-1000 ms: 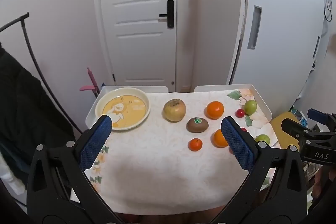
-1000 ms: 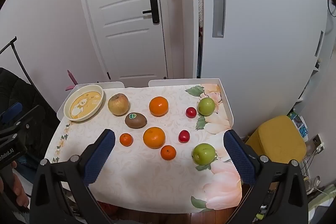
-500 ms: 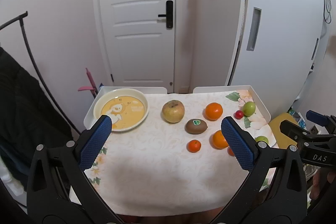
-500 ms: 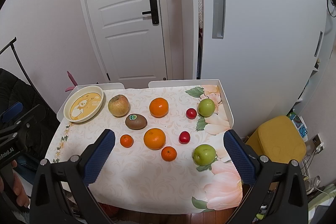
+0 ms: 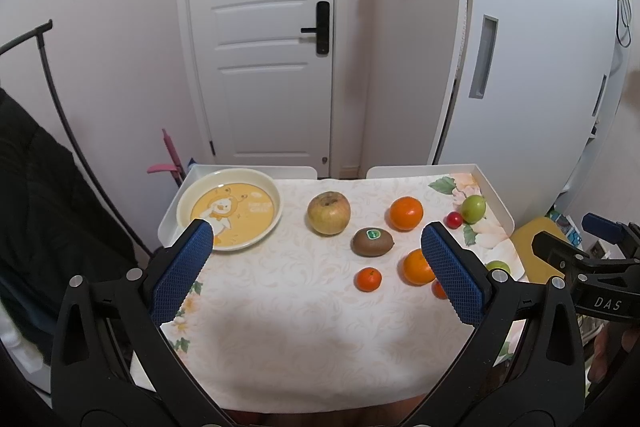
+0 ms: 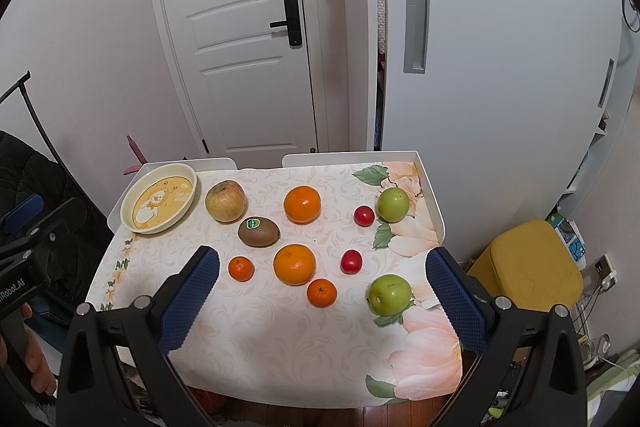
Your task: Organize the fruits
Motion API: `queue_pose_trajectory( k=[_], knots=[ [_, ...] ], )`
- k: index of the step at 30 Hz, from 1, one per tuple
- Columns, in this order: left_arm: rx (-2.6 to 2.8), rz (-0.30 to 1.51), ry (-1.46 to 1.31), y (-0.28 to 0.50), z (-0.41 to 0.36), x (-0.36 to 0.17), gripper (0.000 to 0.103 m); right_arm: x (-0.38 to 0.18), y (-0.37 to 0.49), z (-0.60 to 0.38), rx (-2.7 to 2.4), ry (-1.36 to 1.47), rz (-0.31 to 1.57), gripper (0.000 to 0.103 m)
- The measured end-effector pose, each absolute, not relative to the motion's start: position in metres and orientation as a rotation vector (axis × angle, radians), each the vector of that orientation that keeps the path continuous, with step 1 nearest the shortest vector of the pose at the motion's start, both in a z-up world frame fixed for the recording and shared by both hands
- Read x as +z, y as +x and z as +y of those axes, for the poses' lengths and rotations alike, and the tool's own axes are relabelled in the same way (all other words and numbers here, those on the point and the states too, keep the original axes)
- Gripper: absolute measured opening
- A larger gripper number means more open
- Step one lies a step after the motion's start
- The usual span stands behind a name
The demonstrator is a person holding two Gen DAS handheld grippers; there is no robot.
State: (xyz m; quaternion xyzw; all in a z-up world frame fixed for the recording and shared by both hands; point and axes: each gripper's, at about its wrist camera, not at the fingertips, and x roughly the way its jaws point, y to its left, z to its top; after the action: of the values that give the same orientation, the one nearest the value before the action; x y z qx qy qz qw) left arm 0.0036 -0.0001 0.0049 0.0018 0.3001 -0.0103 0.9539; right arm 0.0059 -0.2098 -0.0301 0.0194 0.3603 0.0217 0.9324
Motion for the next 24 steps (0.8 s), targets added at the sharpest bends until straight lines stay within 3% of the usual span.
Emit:
queue_pose_trajectory(
  k=[24],
  knots=[
    [-0.034, 0.606, 0.003, 0.002, -0.0029, 0.0023, 0.103, -0.0307, 0.0062, -0.2101, 0.045, 0.041, 0.736, 0.103]
  ],
)
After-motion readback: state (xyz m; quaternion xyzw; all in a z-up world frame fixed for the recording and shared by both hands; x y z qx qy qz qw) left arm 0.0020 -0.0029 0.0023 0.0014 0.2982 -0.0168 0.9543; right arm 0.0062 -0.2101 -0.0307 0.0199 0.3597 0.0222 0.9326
